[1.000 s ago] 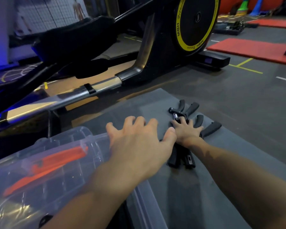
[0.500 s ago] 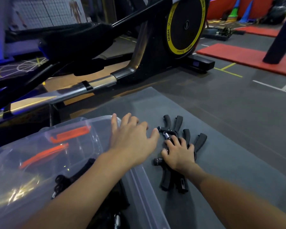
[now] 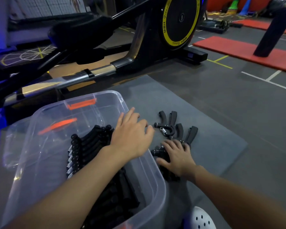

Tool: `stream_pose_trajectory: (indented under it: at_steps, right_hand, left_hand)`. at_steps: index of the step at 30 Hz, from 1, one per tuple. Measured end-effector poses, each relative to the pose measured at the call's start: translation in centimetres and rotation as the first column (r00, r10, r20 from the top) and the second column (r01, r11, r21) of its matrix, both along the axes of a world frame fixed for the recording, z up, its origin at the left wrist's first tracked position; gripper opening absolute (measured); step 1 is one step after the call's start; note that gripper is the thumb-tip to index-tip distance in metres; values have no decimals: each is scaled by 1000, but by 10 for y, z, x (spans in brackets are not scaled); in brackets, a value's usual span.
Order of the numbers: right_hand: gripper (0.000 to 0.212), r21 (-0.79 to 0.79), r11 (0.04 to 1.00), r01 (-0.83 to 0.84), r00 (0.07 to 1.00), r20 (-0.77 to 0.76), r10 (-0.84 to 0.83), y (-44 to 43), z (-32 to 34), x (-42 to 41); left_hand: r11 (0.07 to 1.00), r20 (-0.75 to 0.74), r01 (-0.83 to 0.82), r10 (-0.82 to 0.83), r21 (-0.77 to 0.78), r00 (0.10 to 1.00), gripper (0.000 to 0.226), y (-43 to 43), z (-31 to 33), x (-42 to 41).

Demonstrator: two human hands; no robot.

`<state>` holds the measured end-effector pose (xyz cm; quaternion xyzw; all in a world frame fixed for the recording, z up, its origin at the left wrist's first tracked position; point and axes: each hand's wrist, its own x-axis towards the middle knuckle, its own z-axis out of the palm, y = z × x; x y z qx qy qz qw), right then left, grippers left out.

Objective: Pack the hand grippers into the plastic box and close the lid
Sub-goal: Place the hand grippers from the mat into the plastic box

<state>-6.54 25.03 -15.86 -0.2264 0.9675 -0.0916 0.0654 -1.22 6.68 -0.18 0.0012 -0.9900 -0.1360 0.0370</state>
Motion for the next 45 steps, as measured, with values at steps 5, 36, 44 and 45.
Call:
stream_pose_trajectory:
  at_steps: [5, 36, 44, 45]
  right_hand:
    - [114, 14, 996, -89, 979, 185, 85, 10, 9, 0]
    - [138, -316, 948, -45, 999, 16, 52, 17, 155, 2]
    - [132, -595, 795, -118, 973, 90, 213, -8, 229, 56]
    - [131, -621, 775, -120, 964, 112, 240, -15, 231, 62]
  left_hand:
    - [1000, -9, -3, 3, -12, 1000, 47, 1, -2, 0]
    - [919, -8, -24, 30, 393, 1000, 22, -17, 27, 7]
    - [693, -142, 62, 58, 718, 988, 31, -22, 74, 36]
    - [681, -166, 75, 69, 728, 984, 30, -25, 77, 42]
